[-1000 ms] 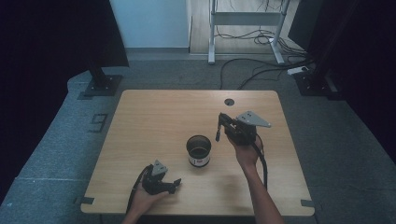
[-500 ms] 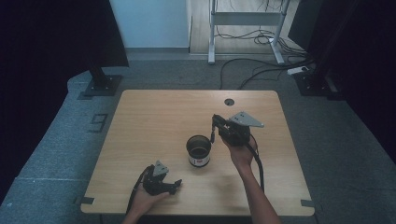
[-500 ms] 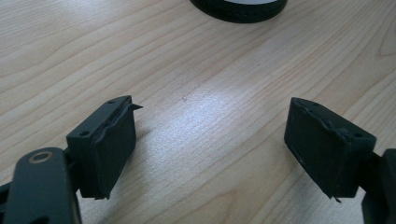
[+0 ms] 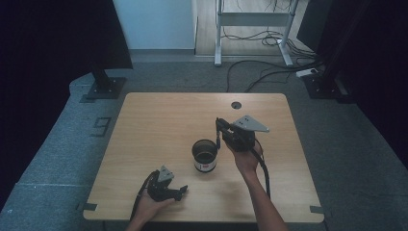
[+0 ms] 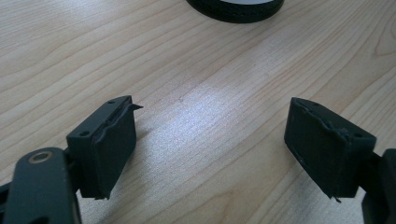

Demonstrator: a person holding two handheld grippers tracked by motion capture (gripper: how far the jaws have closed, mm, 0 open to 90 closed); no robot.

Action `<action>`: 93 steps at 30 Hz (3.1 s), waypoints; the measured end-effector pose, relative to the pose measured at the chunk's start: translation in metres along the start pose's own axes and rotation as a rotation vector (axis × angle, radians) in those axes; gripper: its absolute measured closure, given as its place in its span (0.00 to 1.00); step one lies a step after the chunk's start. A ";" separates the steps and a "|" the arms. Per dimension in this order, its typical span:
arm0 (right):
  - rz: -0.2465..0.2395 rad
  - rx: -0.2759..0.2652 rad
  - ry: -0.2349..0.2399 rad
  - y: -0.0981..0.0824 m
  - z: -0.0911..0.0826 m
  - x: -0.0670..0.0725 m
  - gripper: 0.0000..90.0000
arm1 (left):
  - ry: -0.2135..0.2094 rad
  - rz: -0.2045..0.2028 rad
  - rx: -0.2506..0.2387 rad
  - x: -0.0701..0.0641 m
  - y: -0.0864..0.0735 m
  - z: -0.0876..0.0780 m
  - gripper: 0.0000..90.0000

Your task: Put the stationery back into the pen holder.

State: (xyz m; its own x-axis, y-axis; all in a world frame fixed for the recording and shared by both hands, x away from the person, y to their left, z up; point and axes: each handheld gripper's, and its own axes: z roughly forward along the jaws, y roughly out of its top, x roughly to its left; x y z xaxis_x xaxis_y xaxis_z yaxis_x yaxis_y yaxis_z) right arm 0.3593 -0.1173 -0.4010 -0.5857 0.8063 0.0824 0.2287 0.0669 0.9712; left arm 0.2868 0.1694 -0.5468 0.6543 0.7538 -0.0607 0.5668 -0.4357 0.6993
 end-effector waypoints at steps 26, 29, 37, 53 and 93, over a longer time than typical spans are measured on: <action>-0.013 -0.014 0.030 0.004 0.000 0.012 0.88 | -0.003 0.005 0.001 0.000 0.000 0.000 0.19; -0.008 -0.009 0.039 0.001 0.001 0.014 0.88 | -0.006 0.006 0.001 0.000 0.000 0.000 0.19; -0.004 0.000 0.054 -0.005 0.006 0.020 0.88 | -0.011 0.010 0.000 0.000 0.000 0.000 0.18; -0.030 -0.021 0.076 0.005 0.007 0.032 0.88 | -0.017 0.019 0.003 -0.001 0.000 0.000 0.18; -0.015 0.172 0.056 -0.047 0.063 0.024 0.82 | -0.023 0.021 0.002 -0.001 0.000 0.000 0.18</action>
State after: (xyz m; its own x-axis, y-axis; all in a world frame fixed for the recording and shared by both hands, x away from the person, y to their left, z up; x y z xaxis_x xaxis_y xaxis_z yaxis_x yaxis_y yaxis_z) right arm 0.3837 -0.0638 -0.4593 -0.6313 0.7708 0.0850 0.3464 0.1822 0.9202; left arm 0.2860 0.1685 -0.5470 0.6776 0.7328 -0.0621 0.5533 -0.4524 0.6994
